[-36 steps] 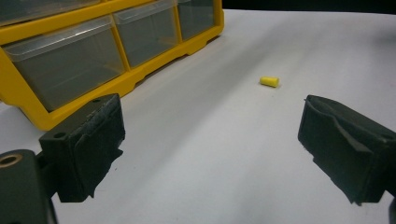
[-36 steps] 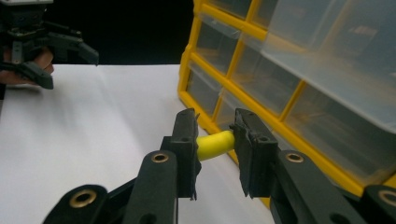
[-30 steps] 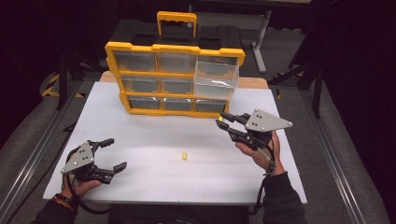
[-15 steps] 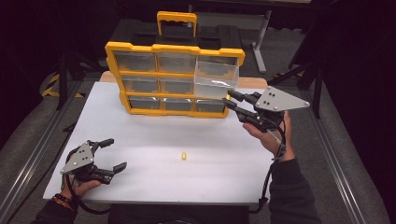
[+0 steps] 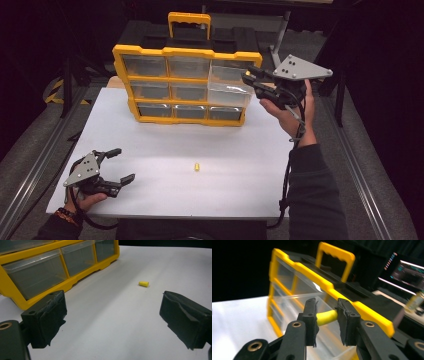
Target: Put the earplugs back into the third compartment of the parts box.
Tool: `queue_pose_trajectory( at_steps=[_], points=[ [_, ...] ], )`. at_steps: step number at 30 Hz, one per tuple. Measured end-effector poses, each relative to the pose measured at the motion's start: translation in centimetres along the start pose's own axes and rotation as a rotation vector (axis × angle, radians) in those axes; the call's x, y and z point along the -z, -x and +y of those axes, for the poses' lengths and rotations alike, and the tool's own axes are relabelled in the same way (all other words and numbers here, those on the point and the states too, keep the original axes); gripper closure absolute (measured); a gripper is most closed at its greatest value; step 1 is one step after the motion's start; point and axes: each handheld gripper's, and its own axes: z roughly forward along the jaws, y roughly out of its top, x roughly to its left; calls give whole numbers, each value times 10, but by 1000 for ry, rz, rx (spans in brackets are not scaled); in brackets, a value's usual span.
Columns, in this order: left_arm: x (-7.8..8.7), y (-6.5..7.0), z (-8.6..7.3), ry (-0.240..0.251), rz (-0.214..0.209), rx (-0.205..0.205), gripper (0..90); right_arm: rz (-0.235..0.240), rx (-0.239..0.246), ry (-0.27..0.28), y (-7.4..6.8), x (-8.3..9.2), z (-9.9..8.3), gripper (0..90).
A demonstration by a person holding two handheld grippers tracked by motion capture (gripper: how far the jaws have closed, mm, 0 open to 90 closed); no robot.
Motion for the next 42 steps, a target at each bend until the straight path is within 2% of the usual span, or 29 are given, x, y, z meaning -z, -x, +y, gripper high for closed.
queue_pose_trajectory(
  at_steps=[11, 18, 23, 35, 42],
  points=[
    [0, 0, 0, -1, -11, -1, 83, -30, -38, -82, 16, -25, -5, 693],
    [1, -1, 0, -2, -5, -2, 83, -38, -63, -103, 20, -35, -10, 686],
    [1, -2, 0, 5, 0, -1, 83, -51, -58, -116, 20, -38, -11, 677],
    [3, -3, 0, 1, 1, 1, 83, -67, -80, -118, 21, -39, -13, 611],
    [3, -4, 0, 7, 3, 7, 83, -70, -84, -48, 15, -24, -10, 481]
  ],
)
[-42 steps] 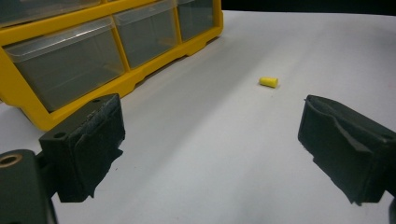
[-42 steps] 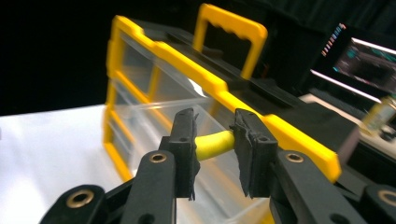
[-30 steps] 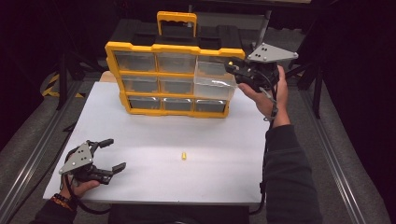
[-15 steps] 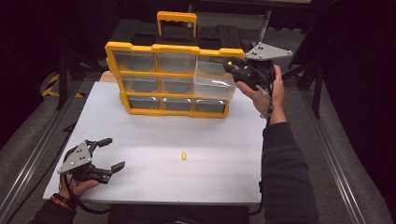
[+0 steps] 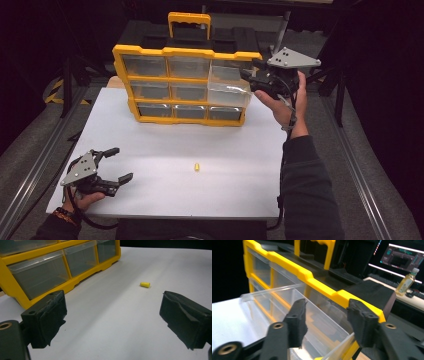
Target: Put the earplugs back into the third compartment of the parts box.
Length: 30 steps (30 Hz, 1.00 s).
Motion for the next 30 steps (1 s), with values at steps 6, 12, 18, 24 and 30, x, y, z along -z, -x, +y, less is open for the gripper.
queue_pose_trajectory(
  at_steps=[6, 12, 18, 24, 30],
  points=[
    [-1, 2, 0, -1, 0, -4, 83, -3, 35, 57, -15, 18, -6, 367],
    [-1, 1, 0, -4, 5, -5, 79, -11, 89, 97, -35, 37, -15, 241],
    [0, 1, 0, -3, 8, -1, 70, 1, 131, 101, -54, 52, -37, 185],
    [-2, 1, 0, -5, 4, 1, 57, 63, 104, 100, -71, 58, -74, 161],
    [-5, 3, 0, -16, -10, 2, 28, 157, 34, 51, -89, 46, -106, 134]
  ],
)
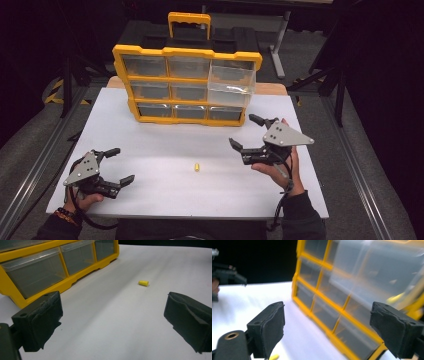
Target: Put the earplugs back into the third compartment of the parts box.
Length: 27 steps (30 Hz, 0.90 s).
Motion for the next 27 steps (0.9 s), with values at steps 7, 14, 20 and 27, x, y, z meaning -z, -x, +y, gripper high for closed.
queue_pose_trajectory(
  at_steps=[7, 14, 20, 27],
  points=[
    [-2, 3, 0, -25, 3, -22, 32, 107, -22, -115, -13, -27, -31, 146],
    [-3, 4, 0, -28, -1, -26, 30, 193, -26, -221, -26, -59, -59, 142],
    [-4, 4, 0, -34, -3, -34, 32, 265, -19, -300, -36, -81, -76, 172],
    [-6, 5, 0, -40, 3, -43, 40, 338, -12, -370, -45, -108, -91, 304]
  ],
)
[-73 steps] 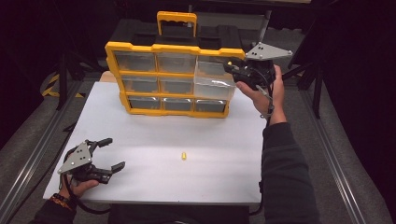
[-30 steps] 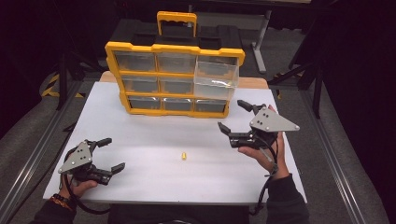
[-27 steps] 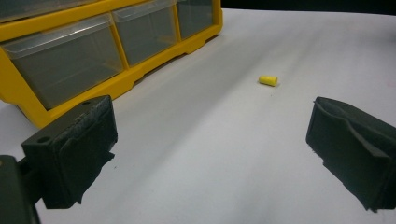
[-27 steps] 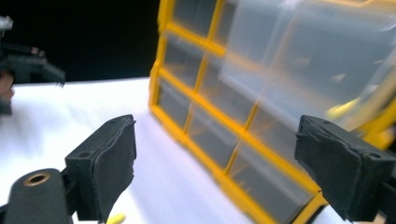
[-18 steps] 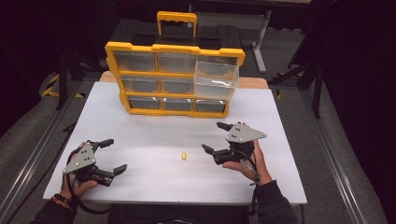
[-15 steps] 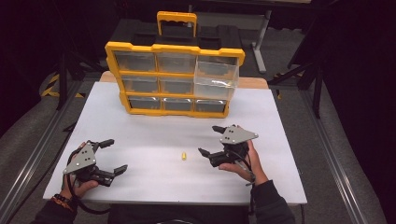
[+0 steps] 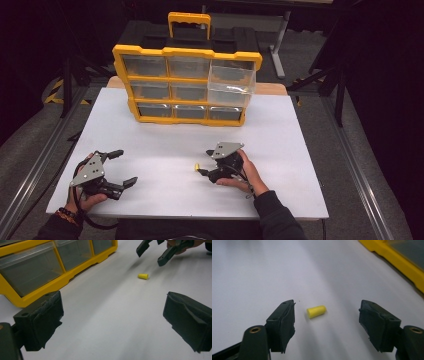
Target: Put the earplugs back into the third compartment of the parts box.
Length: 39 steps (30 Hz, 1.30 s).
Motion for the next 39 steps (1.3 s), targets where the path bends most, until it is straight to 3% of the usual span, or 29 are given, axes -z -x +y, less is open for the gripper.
queue_pose_trajectory(
  at_steps=[5, 10, 13, 19, 26, 39],
  points=[
    [1, 0, 0, 1, -9, -1, 37, 53, 24, -33, -5, -15, 3, 411],
    [1, 1, 0, 1, -11, -3, 37, 53, 22, -74, -3, -29, 3, 511],
    [1, 0, 0, 3, -10, 0, 37, 58, 18, -83, -1, -33, 3, 527],
    [1, 1, 0, 5, -9, -3, 37, 100, 3, -81, -1, -34, 3, 675],
    [1, 0, 0, 5, -25, -5, 38, 86, 2, -80, -3, -32, 4, 708],
    [1, 1, 1, 6, -30, -9, 37, 55, 4, 6, -7, -15, 10, 732]
  ],
)
